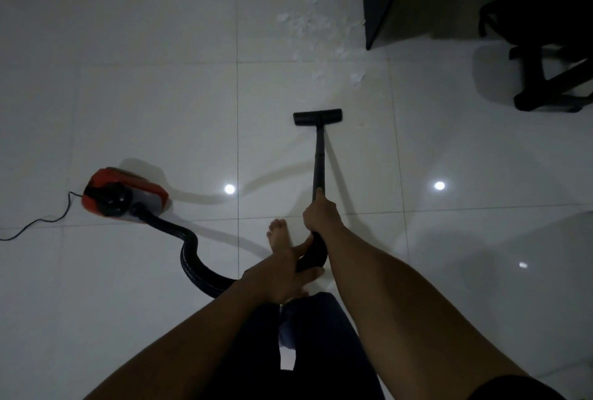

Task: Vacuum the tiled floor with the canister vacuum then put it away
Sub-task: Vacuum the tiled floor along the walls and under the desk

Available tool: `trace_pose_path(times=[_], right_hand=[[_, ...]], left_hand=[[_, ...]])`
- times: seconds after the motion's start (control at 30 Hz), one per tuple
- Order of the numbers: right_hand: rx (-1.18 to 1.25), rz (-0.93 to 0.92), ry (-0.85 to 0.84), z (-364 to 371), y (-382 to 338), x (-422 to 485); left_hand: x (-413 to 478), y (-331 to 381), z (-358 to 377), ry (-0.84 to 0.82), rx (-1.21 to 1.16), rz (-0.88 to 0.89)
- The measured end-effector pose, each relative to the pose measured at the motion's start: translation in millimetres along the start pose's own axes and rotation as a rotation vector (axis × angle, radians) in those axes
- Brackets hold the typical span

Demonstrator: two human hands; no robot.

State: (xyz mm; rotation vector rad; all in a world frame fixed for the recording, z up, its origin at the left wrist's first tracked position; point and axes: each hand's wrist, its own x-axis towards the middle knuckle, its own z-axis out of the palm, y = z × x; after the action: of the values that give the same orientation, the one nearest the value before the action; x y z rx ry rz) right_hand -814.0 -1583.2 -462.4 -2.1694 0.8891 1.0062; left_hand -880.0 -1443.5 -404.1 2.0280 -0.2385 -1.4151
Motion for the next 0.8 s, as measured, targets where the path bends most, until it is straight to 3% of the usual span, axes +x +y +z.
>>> trace_pose_path(times=[0.47,0.8], right_hand=[[0.005,-0.033,-0.068,-66,-117,58],[-0.045,-0.049,-0.078,-110,-193,121]], left_hand=[[27,56,-137,0.045,-0.119,0.082],[69,100,-224,0.046,-0.146,-0.042]])
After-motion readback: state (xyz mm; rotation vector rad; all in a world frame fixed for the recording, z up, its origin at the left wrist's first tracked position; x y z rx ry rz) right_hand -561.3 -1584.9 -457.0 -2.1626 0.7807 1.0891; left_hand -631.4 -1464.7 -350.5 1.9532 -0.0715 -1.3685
